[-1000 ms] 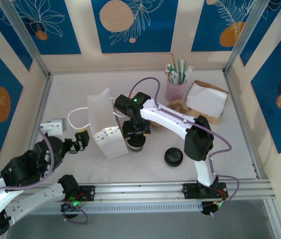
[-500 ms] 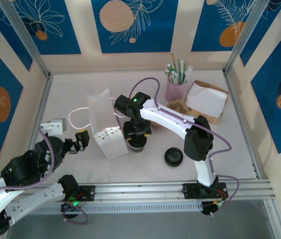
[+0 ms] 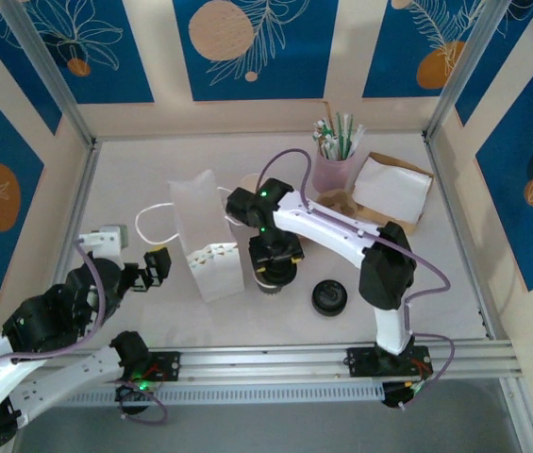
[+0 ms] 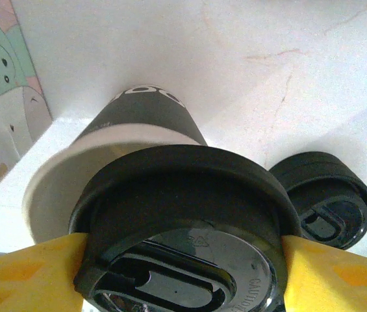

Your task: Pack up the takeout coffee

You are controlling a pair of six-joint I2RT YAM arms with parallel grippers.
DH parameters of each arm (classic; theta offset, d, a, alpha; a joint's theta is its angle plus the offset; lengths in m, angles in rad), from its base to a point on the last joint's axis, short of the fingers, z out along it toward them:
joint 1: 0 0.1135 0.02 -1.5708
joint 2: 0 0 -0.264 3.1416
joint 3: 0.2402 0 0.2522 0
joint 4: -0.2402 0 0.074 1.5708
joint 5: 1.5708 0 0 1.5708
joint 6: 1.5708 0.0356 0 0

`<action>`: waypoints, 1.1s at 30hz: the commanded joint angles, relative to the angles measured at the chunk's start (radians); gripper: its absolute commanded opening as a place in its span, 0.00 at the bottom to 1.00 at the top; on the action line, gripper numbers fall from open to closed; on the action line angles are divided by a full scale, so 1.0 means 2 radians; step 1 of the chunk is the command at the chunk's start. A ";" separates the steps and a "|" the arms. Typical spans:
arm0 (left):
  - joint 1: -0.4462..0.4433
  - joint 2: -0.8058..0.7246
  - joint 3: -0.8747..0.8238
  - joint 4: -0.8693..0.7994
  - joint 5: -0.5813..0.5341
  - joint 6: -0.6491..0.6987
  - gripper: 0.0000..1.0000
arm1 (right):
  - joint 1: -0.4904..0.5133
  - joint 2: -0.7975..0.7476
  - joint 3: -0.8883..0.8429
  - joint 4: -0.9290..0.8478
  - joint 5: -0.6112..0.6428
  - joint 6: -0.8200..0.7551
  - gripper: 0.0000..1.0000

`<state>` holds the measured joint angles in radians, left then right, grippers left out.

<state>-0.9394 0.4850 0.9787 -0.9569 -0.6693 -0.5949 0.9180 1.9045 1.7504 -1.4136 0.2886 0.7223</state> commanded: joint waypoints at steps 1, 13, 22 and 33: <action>-0.003 0.012 0.000 0.010 0.011 0.009 1.00 | 0.000 -0.050 -0.003 0.026 -0.017 0.001 0.71; -0.002 0.163 0.095 -0.075 0.110 -0.027 1.00 | -0.007 -0.120 -0.019 0.043 0.015 0.018 0.71; 0.062 0.227 0.145 -0.107 0.182 -0.006 0.85 | -0.014 -0.155 -0.077 0.076 -0.005 0.022 0.71; 0.166 0.294 0.189 -0.091 0.261 0.045 0.32 | -0.016 -0.179 -0.105 0.092 -0.014 0.020 0.71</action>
<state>-0.6315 1.0595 1.3159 -1.1305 -0.1993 -0.5491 0.8898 1.5772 1.5570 -1.2373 0.2832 0.7506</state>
